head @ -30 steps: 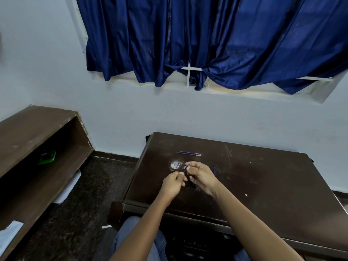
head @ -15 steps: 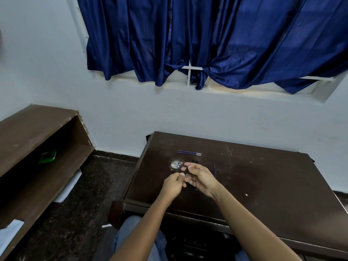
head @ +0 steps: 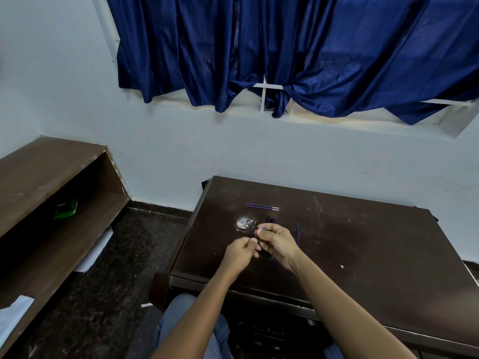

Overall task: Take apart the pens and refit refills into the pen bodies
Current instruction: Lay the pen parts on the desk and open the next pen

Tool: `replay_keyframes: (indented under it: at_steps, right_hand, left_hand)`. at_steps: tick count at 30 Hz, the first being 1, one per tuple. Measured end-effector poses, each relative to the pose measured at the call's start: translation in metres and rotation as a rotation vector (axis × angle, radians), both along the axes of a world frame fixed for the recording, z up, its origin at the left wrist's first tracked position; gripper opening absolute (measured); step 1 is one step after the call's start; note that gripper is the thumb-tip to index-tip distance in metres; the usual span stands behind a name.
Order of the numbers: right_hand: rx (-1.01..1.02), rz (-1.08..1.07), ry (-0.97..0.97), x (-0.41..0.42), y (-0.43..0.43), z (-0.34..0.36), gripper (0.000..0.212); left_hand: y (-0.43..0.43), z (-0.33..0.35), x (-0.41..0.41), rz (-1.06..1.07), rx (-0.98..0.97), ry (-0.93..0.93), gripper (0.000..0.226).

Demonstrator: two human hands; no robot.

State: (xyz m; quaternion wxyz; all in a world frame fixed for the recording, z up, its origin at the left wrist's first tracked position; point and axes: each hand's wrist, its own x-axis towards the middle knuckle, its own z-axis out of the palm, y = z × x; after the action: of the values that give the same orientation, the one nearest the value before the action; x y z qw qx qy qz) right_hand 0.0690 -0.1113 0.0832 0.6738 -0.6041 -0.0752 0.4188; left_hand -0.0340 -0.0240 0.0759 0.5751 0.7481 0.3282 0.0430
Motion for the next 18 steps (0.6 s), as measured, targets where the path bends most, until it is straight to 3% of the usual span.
replay_keyframes:
  at_steps: [3, 6, 11, 18]
  right_hand:
    - [0.063, -0.001, 0.112, 0.005, 0.003, 0.0, 0.025]
    - [0.002, 0.063, 0.073, 0.004, 0.006, -0.004, 0.007]
    - [-0.076, 0.09, -0.004, 0.007, 0.007, -0.017, 0.004]
    - [-0.049, -0.009, 0.142, 0.019, 0.016, -0.025, 0.033]
  left_hand:
    - [0.003, -0.003, 0.0, 0.001, -0.009, 0.0, 0.031]
    - [0.006, -0.007, 0.001, 0.004, -0.01, 0.004, 0.028]
    - [0.007, -0.016, 0.004, 0.015, -0.036, 0.026, 0.028]
    - [0.014, -0.023, 0.014, 0.022, -0.074, 0.072, 0.024]
